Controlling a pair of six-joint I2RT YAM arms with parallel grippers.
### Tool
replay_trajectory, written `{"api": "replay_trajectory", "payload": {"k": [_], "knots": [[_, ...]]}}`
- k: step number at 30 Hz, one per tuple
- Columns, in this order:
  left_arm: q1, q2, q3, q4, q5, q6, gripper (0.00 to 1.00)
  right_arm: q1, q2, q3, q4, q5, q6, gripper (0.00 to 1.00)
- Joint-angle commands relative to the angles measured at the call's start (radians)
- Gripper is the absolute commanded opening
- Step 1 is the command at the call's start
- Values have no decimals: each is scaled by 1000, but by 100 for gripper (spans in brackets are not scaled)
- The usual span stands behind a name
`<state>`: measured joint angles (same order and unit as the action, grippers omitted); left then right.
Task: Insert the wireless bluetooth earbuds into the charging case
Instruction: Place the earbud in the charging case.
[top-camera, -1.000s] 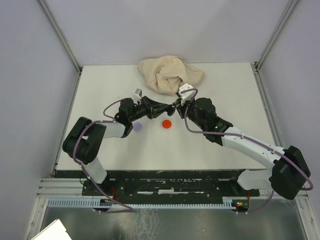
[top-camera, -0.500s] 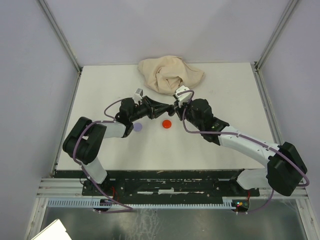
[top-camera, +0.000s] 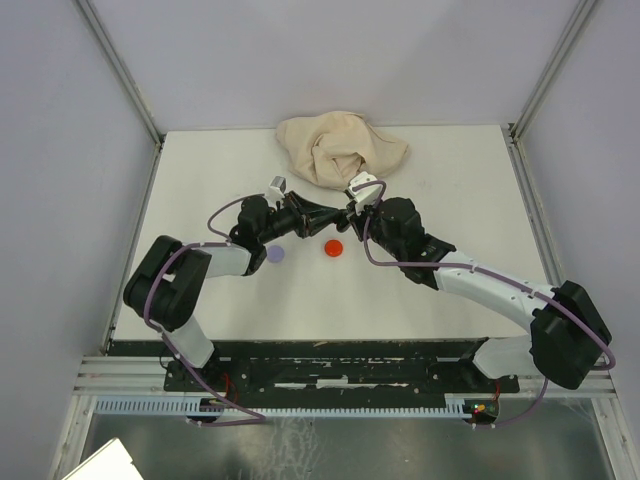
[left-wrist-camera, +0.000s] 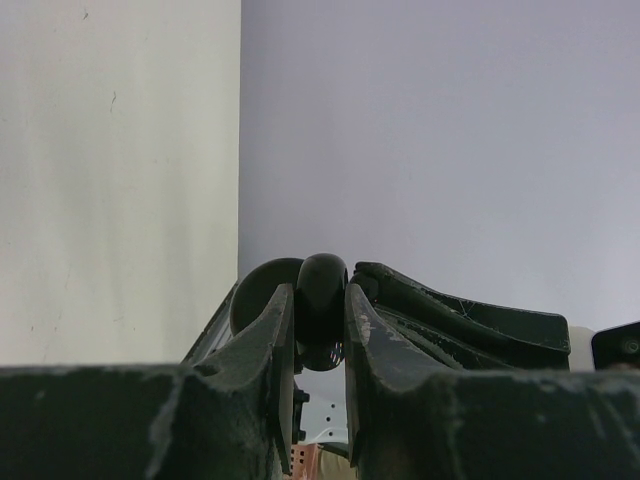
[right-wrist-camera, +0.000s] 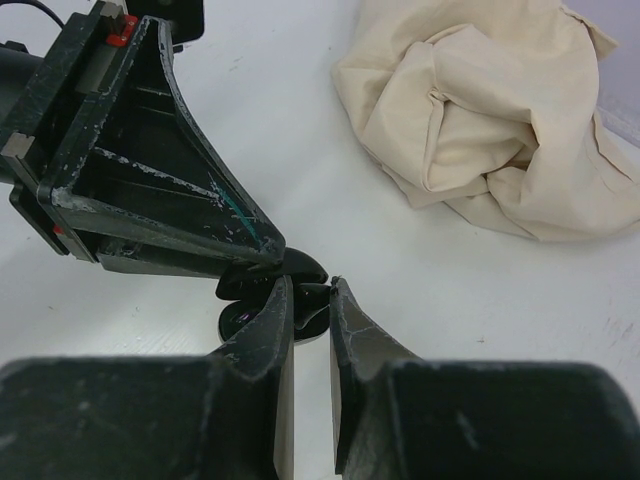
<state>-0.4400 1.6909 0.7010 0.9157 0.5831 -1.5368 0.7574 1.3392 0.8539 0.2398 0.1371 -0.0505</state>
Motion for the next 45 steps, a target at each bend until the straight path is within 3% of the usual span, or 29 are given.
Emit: {"api": "replay_trajectory", "payload": {"k": [1,28,38,45], "knots": [[-4,-48,4,52,23,-16,3,3,6,5,43,15,-6,1],[-4,-25,41,72,-20,-45,3,3,-6,16,-23,18,28,4],[-4,-8,54,64,-28,-36,3,-5,-47,41,-9,70,127,49],[-3,6,48,74,-43,-35,3,-50,-141,38,16,92,187,67]]}}
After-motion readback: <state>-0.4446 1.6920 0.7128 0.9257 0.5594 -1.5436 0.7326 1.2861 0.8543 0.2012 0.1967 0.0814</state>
